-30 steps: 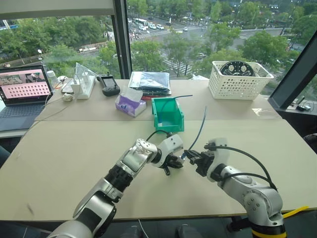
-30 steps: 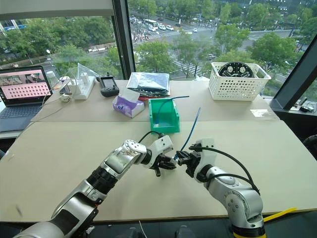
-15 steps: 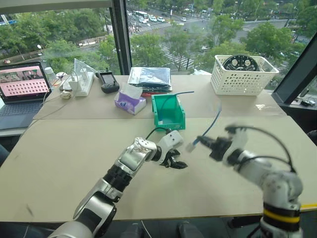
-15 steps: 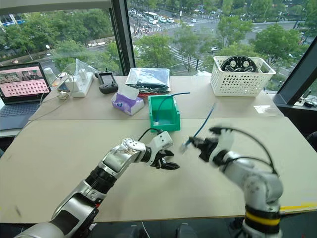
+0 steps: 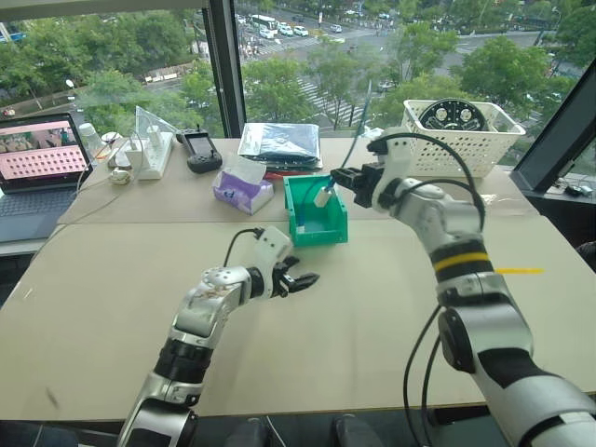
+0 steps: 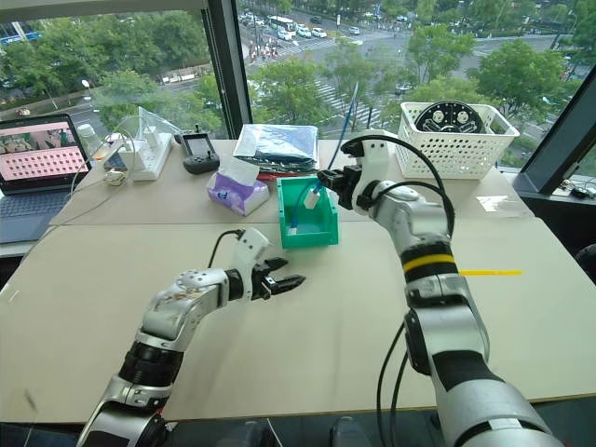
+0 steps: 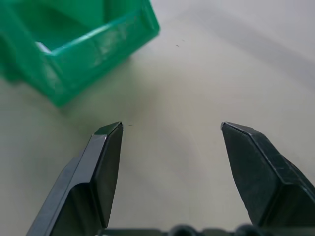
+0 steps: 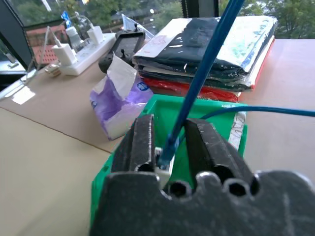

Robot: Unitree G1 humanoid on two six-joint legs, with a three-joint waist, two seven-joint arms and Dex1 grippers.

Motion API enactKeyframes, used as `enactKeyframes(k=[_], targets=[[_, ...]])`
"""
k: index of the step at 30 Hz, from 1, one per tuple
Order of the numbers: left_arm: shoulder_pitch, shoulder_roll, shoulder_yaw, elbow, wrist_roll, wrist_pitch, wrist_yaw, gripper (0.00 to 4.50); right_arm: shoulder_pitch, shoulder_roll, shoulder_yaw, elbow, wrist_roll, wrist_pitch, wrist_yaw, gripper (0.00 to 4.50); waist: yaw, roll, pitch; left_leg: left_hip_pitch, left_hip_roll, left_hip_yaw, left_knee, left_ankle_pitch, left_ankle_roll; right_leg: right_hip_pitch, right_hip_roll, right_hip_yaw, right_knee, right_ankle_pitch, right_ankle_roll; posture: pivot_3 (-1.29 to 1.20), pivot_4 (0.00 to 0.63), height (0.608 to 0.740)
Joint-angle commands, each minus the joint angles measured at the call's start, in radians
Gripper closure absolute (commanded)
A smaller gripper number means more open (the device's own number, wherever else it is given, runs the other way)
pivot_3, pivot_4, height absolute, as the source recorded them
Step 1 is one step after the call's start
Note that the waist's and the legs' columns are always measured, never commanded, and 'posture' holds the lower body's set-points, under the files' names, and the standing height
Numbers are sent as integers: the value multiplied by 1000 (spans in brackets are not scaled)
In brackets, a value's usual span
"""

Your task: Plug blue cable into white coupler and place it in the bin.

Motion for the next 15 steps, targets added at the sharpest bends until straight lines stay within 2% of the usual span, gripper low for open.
enactKeyframes(k=[1, 2, 3, 6, 8, 10, 13, 15], targets=[[16, 8, 61, -82, -36, -13, 44, 1087, -47, -13, -20, 37, -37, -72, 63, 1821, 2, 0, 0, 0, 0, 0, 0, 0, -1, 0, 0, 0, 0, 0, 0, 0, 150, 740], [17, 6, 83, -86, -48, -3, 58, 1087, -42, -21, -28, 23, -38, -66, 72, 1378, 2, 0, 0, -1, -1, 0, 0, -1, -1, -1, -1, 0, 0, 0, 1, 0, 150, 740], [17, 4, 97, -87, -59, 7, 68, 1087, -39, -26, -33, 14, -41, -63, 78, 1161, 3, 1, 0, -1, -1, 0, 0, -1, -1, -1, -2, 0, 0, 1, 1, 0, 150, 740], [33, 62, 80, -104, -54, -26, 33, 1087, 59, -82, -86, -228, 26, 58, 91, 39, 11, 1, 1, -2, -1, -1, -1, -2, -2, -3, -2, 0, 0, 1, 1, 0, 150, 740], [39, 81, 80, -110, -45, -60, 43, 1087, 165, -127, -124, -442, 84, 152, 99, 39, 17, 1, 1, -6, -1, -2, -1, -2, -2, -6, -2, -1, 0, 1, 1, 0, 150, 740], [39, 99, 91, -98, -40, -80, 58, 1087, 339, -216, -132, -690, 111, 209, 146, 39, 27, 1, 1, -10, -2, -3, -1, -2, -2, -10, -3, -2, 0, 1, 1, 0, 150, 740], [35, 127, 107, -71, -58, -113, 35, 1087, 617, -325, -174, -997, 154, 234, 212, 39, 36, 1, 1, -11, -3, -2, -1, -3, -2, -11, -4, -3, -1, 1, 1, 0, 150, 740], [33, 143, 117, -46, -79, -133, 5, 1087, 778, -369, -199, -1115, 132, 204, 217, 39, 37, 1, 1, -11, -3, -3, -1, -4, -1, -10, -4, -4, -1, 0, 1, 0, 150, 740]])
